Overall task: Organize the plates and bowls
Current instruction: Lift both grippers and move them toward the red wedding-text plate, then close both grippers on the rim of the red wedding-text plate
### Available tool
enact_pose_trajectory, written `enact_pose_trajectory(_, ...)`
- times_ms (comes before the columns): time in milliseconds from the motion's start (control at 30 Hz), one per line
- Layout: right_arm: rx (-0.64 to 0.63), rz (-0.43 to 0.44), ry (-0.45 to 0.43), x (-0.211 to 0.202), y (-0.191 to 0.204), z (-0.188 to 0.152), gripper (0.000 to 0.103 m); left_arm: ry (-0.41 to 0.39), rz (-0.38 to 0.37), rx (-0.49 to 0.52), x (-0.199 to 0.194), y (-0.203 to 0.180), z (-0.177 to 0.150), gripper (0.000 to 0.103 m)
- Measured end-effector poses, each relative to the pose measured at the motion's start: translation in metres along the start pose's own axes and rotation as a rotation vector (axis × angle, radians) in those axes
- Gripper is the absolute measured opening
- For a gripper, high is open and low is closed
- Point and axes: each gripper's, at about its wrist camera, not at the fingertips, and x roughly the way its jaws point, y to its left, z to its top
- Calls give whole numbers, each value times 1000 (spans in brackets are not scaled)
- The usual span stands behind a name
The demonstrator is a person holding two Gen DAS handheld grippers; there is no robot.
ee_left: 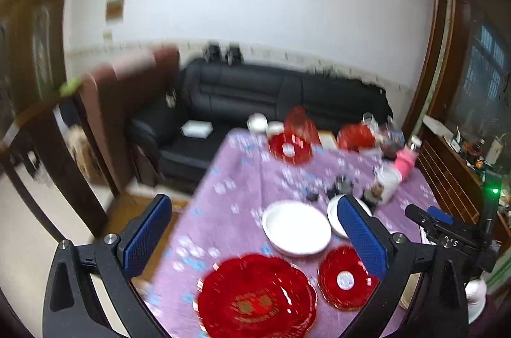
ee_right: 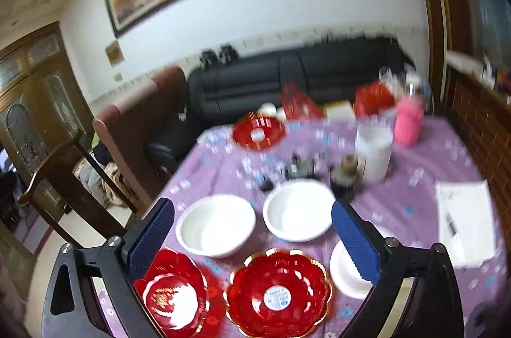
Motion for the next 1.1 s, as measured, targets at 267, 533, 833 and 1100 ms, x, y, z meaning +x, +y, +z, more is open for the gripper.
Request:
enact_pose_trajectory(267, 19, -4, 188, 53, -24, -48, 96, 191, -40, -57, 84, 18, -49, 103)
enact_pose_trajectory(533, -33, 184, 333, 83, 18, -100, 84, 260, -2, -154, 108, 71, -95, 103)
enact_pose_trajectory(833, -74, 241, 432, 113, 69, -133, 67, 309, -43, -226, 118, 108, -126, 103)
enact_pose_trajectory(1100, -105, 174, 461, 129, 86, -144, 50, 411, -127, -260, 151, 94, -158, 89)
